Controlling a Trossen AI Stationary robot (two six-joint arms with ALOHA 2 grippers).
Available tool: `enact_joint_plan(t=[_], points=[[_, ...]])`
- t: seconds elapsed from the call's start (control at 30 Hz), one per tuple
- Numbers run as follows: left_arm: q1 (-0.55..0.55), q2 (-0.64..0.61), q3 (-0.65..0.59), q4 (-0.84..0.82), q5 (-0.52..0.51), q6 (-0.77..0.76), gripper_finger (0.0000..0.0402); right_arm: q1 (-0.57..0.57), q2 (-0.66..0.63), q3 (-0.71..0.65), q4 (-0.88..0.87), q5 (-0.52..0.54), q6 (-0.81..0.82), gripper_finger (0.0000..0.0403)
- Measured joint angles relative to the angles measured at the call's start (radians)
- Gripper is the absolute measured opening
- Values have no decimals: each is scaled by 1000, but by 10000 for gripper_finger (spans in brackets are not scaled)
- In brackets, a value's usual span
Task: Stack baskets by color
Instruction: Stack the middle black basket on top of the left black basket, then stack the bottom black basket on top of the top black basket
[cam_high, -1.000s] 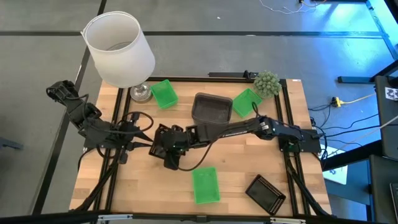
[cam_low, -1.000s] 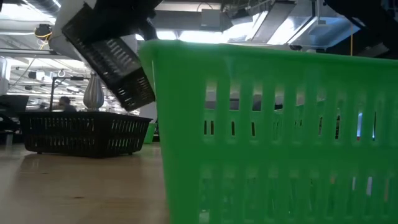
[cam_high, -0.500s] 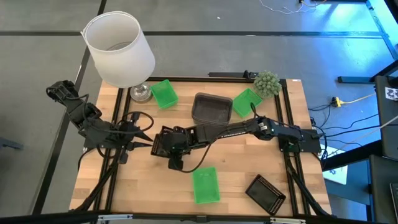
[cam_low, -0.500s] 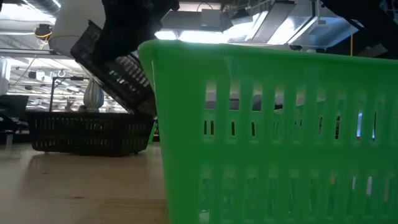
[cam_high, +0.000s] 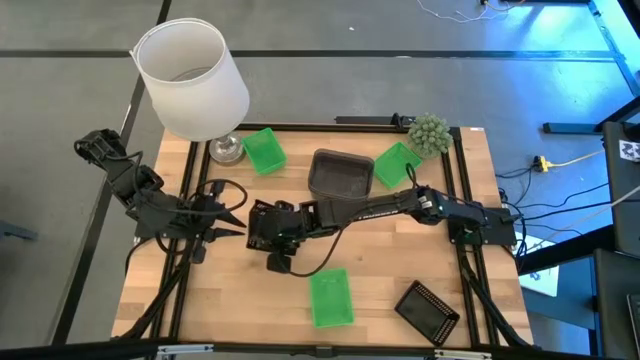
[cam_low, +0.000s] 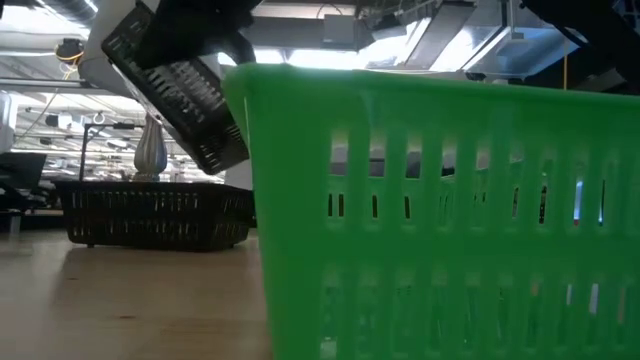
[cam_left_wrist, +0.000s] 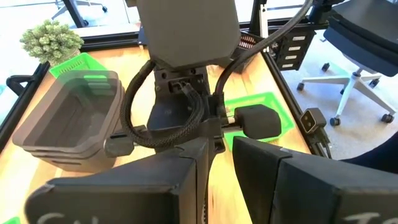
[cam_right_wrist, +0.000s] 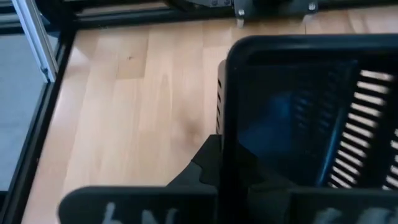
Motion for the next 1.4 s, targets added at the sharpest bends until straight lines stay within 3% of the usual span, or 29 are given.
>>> enact_joint_plan(t=[0.43,0.77,1.4], points=[[0,0,0,1,0,0,66,-5,8,-104,6,18,-26,0],[0,0,0,0,0,0,66,-5,10,-122,-99,-4,-99,3],[0,0,0,0,0,-2,66,-11,10,-98,-151,-28,-216,92]])
